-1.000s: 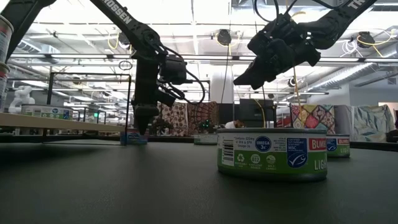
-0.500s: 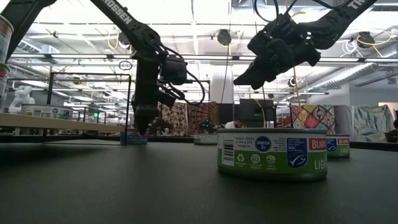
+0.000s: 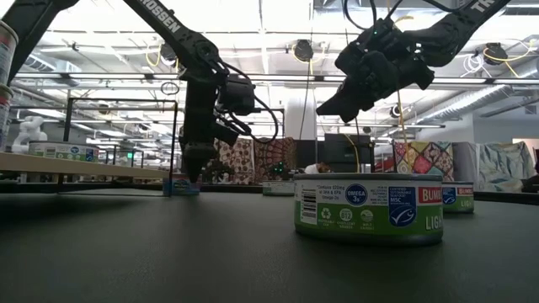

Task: Stack canned seafood by type on shelf
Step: Put the blue tuna can aligned with the other blue tuna can on the shelf

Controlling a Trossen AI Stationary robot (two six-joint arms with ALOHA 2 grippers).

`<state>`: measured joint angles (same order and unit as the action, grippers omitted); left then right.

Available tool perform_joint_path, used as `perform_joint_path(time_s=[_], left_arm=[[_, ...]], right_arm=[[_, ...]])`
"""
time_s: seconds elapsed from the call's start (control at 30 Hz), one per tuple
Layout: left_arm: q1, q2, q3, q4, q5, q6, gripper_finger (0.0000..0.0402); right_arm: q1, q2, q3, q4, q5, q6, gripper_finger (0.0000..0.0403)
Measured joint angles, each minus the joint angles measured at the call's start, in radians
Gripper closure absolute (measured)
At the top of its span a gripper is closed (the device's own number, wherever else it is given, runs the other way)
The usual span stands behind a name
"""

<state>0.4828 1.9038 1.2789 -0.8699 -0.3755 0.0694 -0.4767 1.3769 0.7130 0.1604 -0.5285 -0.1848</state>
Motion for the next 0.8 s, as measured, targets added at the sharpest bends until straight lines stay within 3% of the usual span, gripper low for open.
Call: perform_joint_path(time_s=[0.37, 0.8], left_arm=[[-0.006, 0.000, 0.001, 0.036, -0.017, -0.011, 0.0247], [-0.006, -0.006, -0.040, 0.093, -0.079, 0.045, 0.0394]], right_arm=[[0.001, 0.000, -0.001, 0.116, -0.001, 0.101, 0.0403], [0.002, 0.000, -0.001, 0.127, -0.001, 0.235, 0.0403]])
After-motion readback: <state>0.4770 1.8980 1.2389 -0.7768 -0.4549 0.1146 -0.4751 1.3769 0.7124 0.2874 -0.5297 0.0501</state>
